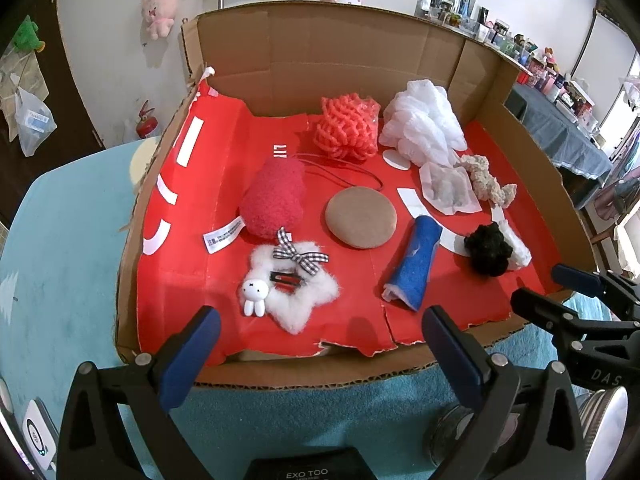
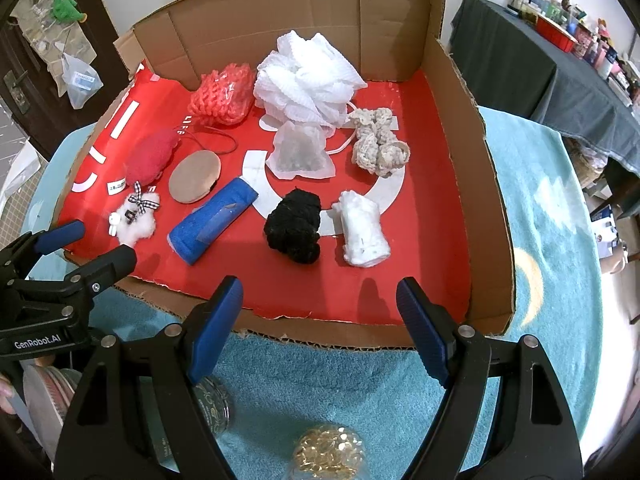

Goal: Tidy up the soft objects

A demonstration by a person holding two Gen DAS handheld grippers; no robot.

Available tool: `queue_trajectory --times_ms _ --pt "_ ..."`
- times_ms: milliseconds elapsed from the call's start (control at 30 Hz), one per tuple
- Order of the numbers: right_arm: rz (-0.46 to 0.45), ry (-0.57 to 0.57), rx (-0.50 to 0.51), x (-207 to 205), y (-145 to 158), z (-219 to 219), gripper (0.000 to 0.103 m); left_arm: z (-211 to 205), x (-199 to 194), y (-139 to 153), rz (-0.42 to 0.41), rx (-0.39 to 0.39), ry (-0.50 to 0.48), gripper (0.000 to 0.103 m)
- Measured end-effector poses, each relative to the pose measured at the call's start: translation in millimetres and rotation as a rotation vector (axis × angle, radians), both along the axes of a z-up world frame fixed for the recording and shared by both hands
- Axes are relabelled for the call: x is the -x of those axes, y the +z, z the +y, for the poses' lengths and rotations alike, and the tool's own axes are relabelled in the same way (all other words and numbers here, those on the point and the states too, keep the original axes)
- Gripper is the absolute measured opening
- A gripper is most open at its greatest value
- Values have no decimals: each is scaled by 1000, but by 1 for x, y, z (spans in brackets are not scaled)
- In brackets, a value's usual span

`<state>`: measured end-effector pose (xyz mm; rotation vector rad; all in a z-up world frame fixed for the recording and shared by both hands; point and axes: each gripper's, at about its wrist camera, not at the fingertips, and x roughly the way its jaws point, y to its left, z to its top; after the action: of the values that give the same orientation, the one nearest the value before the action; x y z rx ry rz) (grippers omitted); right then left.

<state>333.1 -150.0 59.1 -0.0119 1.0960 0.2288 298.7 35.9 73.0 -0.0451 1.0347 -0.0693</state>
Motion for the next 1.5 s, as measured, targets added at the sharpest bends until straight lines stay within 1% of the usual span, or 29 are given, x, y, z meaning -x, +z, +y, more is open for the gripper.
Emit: queue_trajectory --times_ms 1500 --pt "-3 -3 5 2 3 -1 79 0 1 2 -7 -4 -2 102"
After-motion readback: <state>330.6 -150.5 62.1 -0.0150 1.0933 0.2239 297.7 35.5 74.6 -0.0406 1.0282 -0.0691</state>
